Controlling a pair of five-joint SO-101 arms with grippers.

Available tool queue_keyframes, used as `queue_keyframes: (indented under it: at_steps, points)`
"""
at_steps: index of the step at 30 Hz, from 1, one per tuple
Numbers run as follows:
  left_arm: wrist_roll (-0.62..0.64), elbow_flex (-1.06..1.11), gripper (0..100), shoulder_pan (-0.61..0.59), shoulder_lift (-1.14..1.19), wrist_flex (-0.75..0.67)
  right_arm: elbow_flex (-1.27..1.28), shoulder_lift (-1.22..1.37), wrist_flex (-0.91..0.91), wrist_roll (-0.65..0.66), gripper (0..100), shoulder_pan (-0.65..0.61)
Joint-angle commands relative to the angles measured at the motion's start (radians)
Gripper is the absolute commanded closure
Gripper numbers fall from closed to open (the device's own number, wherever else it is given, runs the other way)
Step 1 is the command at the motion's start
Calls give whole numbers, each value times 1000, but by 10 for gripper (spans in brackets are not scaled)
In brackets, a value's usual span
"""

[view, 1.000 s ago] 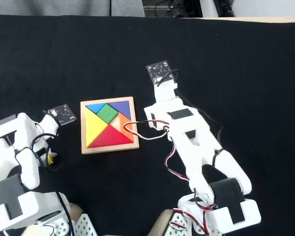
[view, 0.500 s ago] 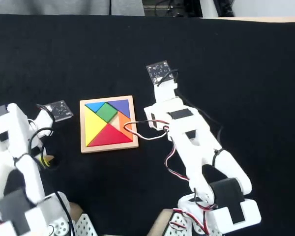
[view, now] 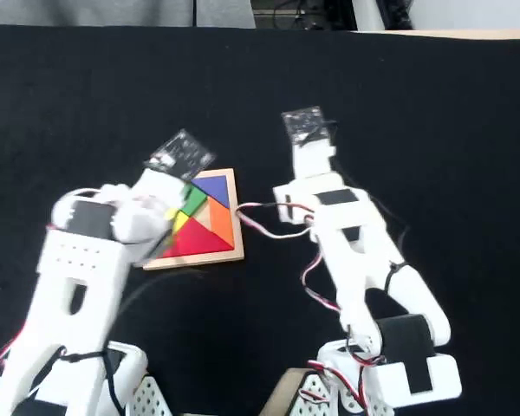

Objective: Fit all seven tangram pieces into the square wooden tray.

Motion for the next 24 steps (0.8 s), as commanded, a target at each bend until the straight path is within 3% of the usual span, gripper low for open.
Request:
queue_keyframes:
  at_steps: [1, 6, 10, 17, 24]
  points:
    - [433, 44, 870, 119, 63, -199, -82, -39, 8, 2, 984, 69]
    - [694, 38, 870, 91, 269, -384, -77, -36, -25, 2, 984, 83]
    - [810, -44, 870, 48, 462, -466, -76, -35, -29, 2, 984, 83]
    - [821, -214, 860, 45, 687, -466, -41, -35, -86, 5, 984, 78]
    - [827, -278, 734, 47, 758, -468, -36, -35, -97, 8, 984, 78]
